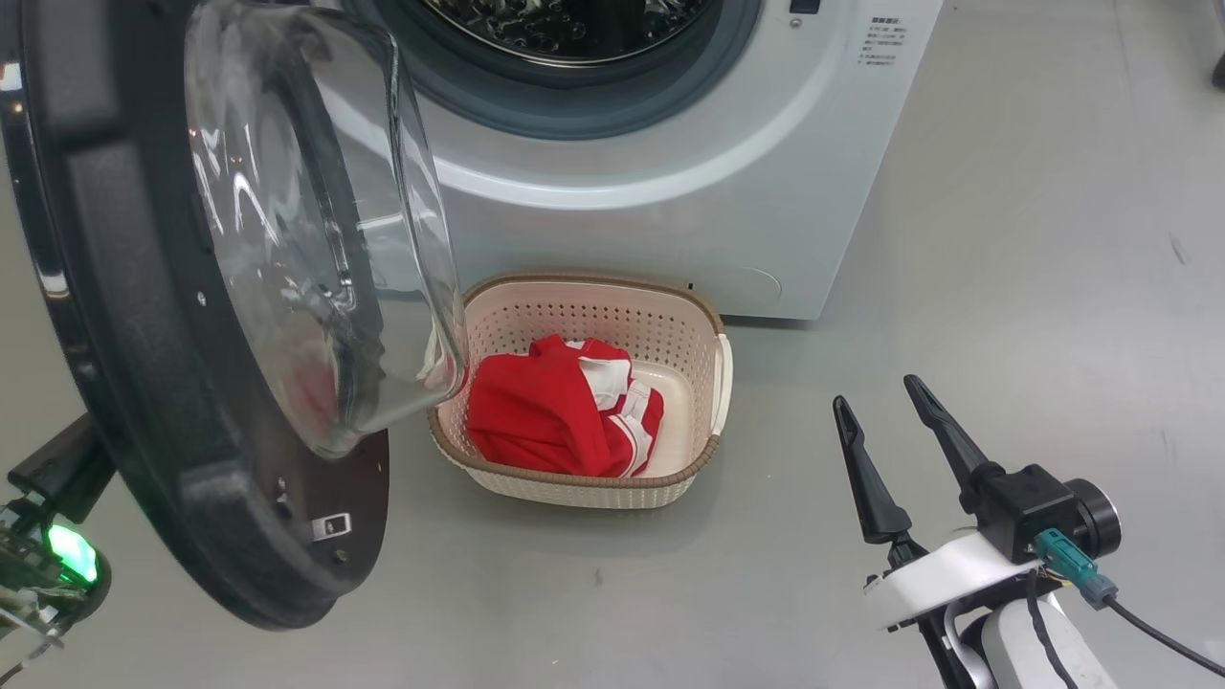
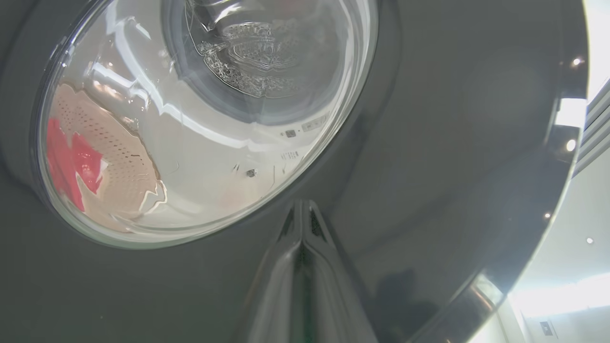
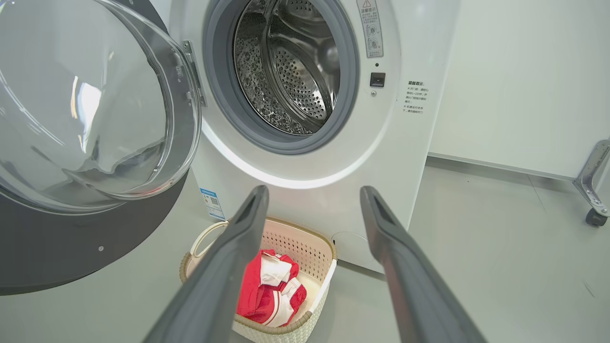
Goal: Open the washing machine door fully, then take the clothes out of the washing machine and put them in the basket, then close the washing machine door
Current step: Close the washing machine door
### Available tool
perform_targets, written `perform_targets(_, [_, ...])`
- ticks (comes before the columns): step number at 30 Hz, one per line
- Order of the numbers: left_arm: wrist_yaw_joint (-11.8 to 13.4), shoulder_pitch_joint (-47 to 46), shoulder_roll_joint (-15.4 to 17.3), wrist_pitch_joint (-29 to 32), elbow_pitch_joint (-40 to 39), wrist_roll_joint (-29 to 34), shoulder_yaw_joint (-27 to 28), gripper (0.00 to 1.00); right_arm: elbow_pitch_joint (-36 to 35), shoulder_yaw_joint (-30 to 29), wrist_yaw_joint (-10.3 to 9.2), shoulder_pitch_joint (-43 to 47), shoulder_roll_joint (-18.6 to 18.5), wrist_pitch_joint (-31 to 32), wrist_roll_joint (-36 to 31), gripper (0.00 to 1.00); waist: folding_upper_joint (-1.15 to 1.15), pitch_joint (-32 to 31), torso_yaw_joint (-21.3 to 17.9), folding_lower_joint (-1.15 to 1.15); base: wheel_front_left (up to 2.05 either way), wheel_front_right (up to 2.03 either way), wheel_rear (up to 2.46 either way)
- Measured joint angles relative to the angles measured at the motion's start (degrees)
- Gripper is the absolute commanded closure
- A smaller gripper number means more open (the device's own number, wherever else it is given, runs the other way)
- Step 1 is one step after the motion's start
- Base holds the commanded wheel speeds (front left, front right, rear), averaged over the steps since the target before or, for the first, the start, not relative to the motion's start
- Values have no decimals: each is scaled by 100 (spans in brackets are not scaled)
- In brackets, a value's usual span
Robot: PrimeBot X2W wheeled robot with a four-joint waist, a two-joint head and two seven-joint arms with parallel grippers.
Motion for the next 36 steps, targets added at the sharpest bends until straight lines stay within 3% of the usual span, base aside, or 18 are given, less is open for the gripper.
perform_targets(13, [11,12,-3,107,-536,38,-265,100,-64,13,-8,-89,30,0,97,0,0,139,-576,0,0,0,0])
perform_targets(36, [510,-597,78,93,-1012,135,-481,100,-280,69,-49,-506,66,0,328,0,0,820,-1611,0,0,0,0])
